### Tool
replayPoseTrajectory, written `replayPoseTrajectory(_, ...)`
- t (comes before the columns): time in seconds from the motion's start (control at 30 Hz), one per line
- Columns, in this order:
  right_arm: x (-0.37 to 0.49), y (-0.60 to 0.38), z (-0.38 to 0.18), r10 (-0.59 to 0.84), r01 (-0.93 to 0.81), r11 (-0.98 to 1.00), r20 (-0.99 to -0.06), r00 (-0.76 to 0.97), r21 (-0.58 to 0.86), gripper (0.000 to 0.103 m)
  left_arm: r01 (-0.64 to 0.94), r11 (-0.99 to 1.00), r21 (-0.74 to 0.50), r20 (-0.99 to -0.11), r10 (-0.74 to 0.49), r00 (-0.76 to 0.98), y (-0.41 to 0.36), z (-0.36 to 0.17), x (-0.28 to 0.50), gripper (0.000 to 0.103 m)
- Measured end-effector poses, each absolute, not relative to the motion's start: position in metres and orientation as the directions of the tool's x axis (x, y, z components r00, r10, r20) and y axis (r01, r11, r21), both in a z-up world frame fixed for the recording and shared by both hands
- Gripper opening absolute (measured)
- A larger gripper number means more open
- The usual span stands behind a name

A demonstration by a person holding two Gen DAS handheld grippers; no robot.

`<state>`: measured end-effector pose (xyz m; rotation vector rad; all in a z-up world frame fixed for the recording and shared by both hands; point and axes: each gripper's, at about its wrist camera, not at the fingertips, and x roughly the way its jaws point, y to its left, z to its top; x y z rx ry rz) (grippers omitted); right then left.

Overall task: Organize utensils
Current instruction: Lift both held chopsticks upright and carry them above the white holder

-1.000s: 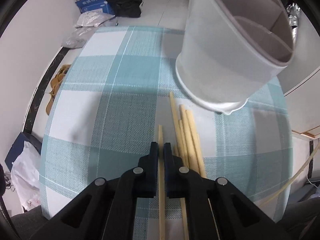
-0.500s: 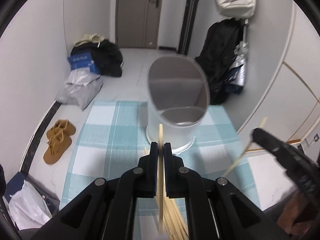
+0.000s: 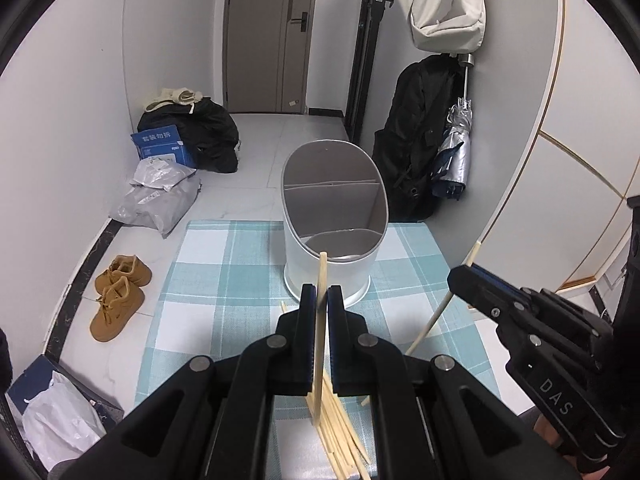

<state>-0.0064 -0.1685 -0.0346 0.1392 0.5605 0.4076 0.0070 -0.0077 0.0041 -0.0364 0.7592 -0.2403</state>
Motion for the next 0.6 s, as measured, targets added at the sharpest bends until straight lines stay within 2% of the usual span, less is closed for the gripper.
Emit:
replayPoseTrajectory(0.37, -0.002, -0.170, -0.028, 0.409, -0.321, 0.911, -0.482, 0.775, 0.257, 0.004, 0.234, 0.966, -0.114, -0.709, -0.244, 0.662, -0.015, 0.014, 0.013, 0.001)
replayPoseTrajectory(0.6, 0.004, -0.174, -0.010, 0.401, -0.320, 0.915, -0.482, 0.779, 0.245, 0.004, 0.249, 0.956, -0.154, -0.692, -0.284, 0.663, -0.016, 0.036, 0.022, 0.001)
